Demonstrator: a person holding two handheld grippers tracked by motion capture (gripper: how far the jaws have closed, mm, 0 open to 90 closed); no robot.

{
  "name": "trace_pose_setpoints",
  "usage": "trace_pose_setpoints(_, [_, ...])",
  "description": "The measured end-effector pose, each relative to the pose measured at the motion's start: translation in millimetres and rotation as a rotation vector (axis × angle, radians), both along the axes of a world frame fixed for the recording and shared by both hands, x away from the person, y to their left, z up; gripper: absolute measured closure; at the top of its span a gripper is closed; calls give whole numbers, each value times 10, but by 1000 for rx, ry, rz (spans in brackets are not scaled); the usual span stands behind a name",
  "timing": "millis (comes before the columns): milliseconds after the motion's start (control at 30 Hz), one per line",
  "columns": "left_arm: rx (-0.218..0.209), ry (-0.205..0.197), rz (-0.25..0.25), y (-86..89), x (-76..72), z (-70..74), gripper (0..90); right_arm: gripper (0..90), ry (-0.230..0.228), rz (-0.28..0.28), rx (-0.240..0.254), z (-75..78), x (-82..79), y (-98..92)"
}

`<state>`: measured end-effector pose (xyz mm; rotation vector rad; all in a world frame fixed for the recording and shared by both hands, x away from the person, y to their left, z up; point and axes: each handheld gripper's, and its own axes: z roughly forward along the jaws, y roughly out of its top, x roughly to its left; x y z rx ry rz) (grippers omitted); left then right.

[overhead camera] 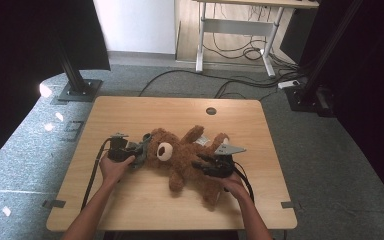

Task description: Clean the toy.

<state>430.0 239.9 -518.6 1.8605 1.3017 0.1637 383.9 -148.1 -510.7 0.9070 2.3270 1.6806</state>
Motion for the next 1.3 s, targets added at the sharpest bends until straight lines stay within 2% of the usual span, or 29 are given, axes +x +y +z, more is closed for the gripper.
trace_pose_setpoints(33, [-31, -19, -1, 5, -2, 52, 689, 566, 1, 0, 1, 0, 0, -2])
trace_pose_setpoints(167, [-81, -97, -13, -43, -29, 229, 692, 567, 5, 1, 4, -1, 3, -12])
trace_pose_setpoints(333, [-200, -197, -56, -134, -77, 488, 693, 572, 5, 9, 6, -4, 7, -11])
trace_pose_setpoints(433, [-212, -238, -110, -297, -88, 648, 692, 572, -1, 14, 1, -3, 2, -3])
trace_pose_setpoints(500, [-197, -250, -144, -458, -75, 737, 692, 572, 0, 14, 2, -2, 1, -4])
trace_pose_setpoints(600, [-148, -245, -176, -704, -10, 781, 690, 572, 1, 11, 5, -3, -3, -3])
trace_pose_setpoints(667, [-96, -232, -182, -841, 40, 755, 690, 572, 3, 10, 3, -1, -4, -7])
trace_pose_setpoints(767, [-63, -192, -173, -927, 113, 681, 689, 572, 4, 9, 8, -6, -1, -13])
trace_pose_setpoints(867, [-51, -171, -150, -875, 160, 652, 689, 572, 1, 9, 12, -11, -2, -14])
trace_pose_setpoints(933, [-16, -185, -97, -795, 185, 642, 688, 572, 0, 8, 10, -9, -7, -9])
trace_pose_setpoints(967, [-19, -182, -80, -753, 197, 633, 688, 572, 0, 8, 10, -9, -7, -9])
trace_pose_setpoints(1067, [-41, -150, -42, -597, 244, 546, 689, 572, 2, 8, 12, -11, -6, -13])
trace_pose_setpoints(1167, [-42, -119, 5, -464, 264, 467, 689, 572, -1, 6, 15, -15, -7, -6])
trace_pose_setpoints(1267, [-37, -70, 43, -329, 301, 355, 689, 572, -1, 5, 19, -20, -9, -8])
trace_pose_setpoints(1300, [-43, -43, 49, -281, 314, 298, 688, 572, -1, 5, 20, -20, -12, -7])
